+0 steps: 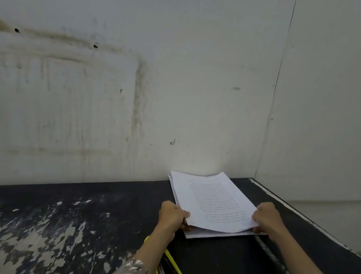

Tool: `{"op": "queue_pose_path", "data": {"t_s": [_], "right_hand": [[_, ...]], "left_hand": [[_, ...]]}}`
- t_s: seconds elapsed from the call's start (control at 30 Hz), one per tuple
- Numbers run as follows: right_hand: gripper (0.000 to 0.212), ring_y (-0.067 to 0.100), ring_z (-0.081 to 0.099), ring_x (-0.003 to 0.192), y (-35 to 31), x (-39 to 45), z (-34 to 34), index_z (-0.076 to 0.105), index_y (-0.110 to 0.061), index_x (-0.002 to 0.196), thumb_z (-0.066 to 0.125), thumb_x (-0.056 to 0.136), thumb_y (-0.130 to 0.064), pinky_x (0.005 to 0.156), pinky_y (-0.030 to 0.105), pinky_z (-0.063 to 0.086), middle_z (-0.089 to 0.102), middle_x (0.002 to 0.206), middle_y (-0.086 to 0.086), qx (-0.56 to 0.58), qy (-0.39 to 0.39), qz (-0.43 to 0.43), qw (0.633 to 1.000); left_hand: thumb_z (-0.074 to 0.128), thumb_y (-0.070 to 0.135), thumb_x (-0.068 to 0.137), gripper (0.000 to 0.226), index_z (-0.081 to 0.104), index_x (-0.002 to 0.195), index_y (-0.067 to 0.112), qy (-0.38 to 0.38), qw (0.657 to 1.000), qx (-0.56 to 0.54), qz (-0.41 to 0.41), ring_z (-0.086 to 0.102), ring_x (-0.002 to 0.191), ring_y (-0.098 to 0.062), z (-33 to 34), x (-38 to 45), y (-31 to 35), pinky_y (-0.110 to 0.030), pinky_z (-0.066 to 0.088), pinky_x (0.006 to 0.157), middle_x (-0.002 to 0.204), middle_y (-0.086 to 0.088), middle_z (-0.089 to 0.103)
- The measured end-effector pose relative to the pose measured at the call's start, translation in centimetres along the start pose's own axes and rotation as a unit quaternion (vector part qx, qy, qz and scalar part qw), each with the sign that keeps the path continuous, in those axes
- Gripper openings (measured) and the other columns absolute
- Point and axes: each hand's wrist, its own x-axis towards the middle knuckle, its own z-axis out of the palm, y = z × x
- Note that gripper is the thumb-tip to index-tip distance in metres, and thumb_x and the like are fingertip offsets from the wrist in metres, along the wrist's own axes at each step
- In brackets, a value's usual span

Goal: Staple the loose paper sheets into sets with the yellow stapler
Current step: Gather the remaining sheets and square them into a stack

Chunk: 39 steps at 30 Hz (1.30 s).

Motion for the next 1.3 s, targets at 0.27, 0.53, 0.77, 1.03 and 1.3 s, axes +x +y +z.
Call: {"op": "queue_pose_path", "data": {"t_s": [0.27, 0.53, 0.77, 1.03, 1.3], "right_hand": [[0.017, 0.024, 0.046, 0.079, 0.0, 0.0, 1.0, 0.037, -0.012, 0.073, 0.042, 0.089, -0.006, 0.067, 0.028, 0.035, 0.046, 0.085, 0.005, -0.213, 0.044, -0.094, 0.971], [0.024, 0.031, 0.042, 0.118, 0.5, 0.4, 1.5, 0.052, -0.008, 0.111, 0.042, 0.093, -0.021, 0.093, 0.033, 0.038, 0.047, 0.126, 0.016, -0.303, 0.04, -0.079, 0.949], [0.029, 0.033, 0.038, 0.123, -1.2, -0.9, -0.6, 0.049, -0.006, 0.113, 0.041, 0.095, -0.028, 0.099, 0.038, 0.034, 0.041, 0.131, 0.019, -0.306, 0.028, -0.108, 0.945], [0.018, 0.026, 0.056, 0.091, -4.1, -4.3, -3.3, 0.063, 0.003, 0.093, 0.056, 0.087, -0.012, 0.077, 0.032, 0.044, 0.064, 0.1, 0.016, -0.196, -0.002, -0.207, 0.958], [0.013, 0.015, 0.056, 0.093, -1.1, -14.0, -5.6, 0.065, -0.018, 0.089, 0.053, 0.089, -0.012, 0.077, 0.022, 0.04, 0.058, 0.096, 0.0, -0.178, -0.142, -0.21, 0.951]], "left_hand": [[0.058, 0.014, 0.082, 0.012, 0.046, 0.082, 0.009, 0.034, 0.959, 0.265, 0.097, 0.06, 0.087, -0.024, 0.1, 0.2, 0.4, -0.031, 0.044, 0.064, 0.1, -0.01, 0.06], [0.059, 0.024, 0.087, 0.026, 0.053, 0.1, 0.002, 0.007, 0.945, 0.311, 0.104, 0.061, 0.098, -0.026, -0.7, 0.1, 0.3, -0.032, 0.048, 0.074, 0.113, -0.014, 0.06], [0.054, 0.022, 0.091, 0.019, 0.055, 0.095, 0.003, 0.007, 0.946, 0.274, 0.173, 0.056, 0.091, -0.022, -2.1, -1.9, 2.1, -0.032, 0.046, 0.076, 0.103, -0.013, 0.058], [0.055, 0.018, 0.089, 0.012, 0.058, 0.087, 0.007, -0.008, 0.927, 0.271, 0.26, 0.052, 0.073, -0.011, -3.9, -6.7, 4.3, -0.015, 0.036, 0.055, 0.091, -0.008, 0.06], [0.055, 0.021, 0.09, 0.01, 0.06, 0.087, 0.013, -0.082, 0.892, 0.32, 0.308, 0.053, 0.072, -0.006, -6.6, -15.8, 1.6, -0.008, 0.038, 0.057, 0.083, 0.002, 0.06]]}}
